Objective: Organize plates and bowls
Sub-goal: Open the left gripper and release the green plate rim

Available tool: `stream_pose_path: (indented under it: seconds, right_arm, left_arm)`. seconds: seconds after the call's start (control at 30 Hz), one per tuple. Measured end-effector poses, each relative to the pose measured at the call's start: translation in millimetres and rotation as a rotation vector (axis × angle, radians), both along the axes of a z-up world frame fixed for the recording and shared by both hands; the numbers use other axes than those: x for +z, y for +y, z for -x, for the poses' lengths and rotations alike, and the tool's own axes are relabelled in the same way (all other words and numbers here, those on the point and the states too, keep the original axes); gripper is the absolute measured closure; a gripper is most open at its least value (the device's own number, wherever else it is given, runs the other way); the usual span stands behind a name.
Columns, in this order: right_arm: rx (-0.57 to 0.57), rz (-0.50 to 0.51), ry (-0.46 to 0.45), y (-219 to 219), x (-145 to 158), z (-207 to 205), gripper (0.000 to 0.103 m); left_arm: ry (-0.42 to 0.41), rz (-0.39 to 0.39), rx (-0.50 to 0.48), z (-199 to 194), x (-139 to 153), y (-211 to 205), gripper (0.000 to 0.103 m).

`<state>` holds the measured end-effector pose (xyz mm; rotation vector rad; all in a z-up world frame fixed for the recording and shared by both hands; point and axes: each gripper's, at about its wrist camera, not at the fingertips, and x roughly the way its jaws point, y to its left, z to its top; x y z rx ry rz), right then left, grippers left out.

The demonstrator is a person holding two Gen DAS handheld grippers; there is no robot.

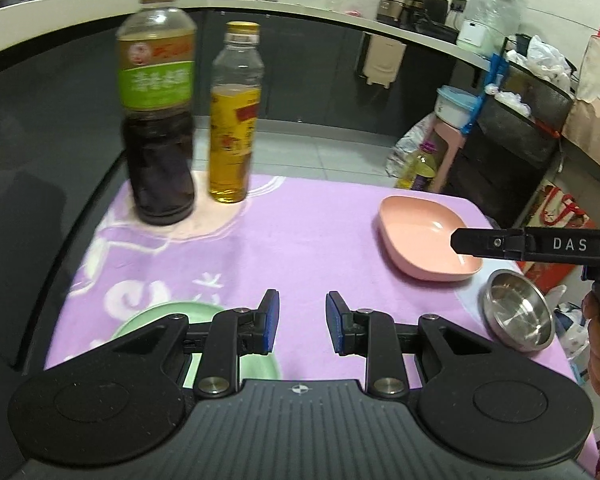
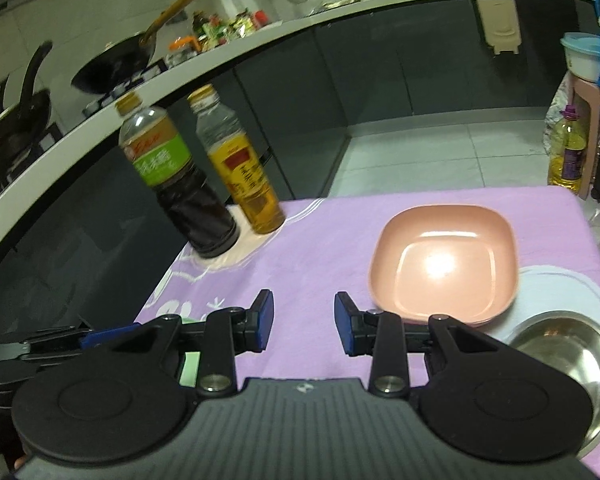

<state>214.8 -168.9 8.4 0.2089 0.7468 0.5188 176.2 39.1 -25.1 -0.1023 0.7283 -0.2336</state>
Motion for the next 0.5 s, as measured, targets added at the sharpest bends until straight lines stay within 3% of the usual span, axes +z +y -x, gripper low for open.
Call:
stream_pose_path:
  seconds: [0.2, 0.5]
  right_arm:
    - [-0.051, -0.008, 0.007, -20.8, -3.6, -10.8, 0.070]
    - [-0.164, 0.045, -0.019, -47.8, -5.6, -23.8, 0.070]
  left_arm:
    - [0.017, -0.009, -0.029, -23.4, -4.8, -17.5, 0.079]
    - [0.037, 0.054, -0.080, -56.4, -13.6, -46.4, 0.079]
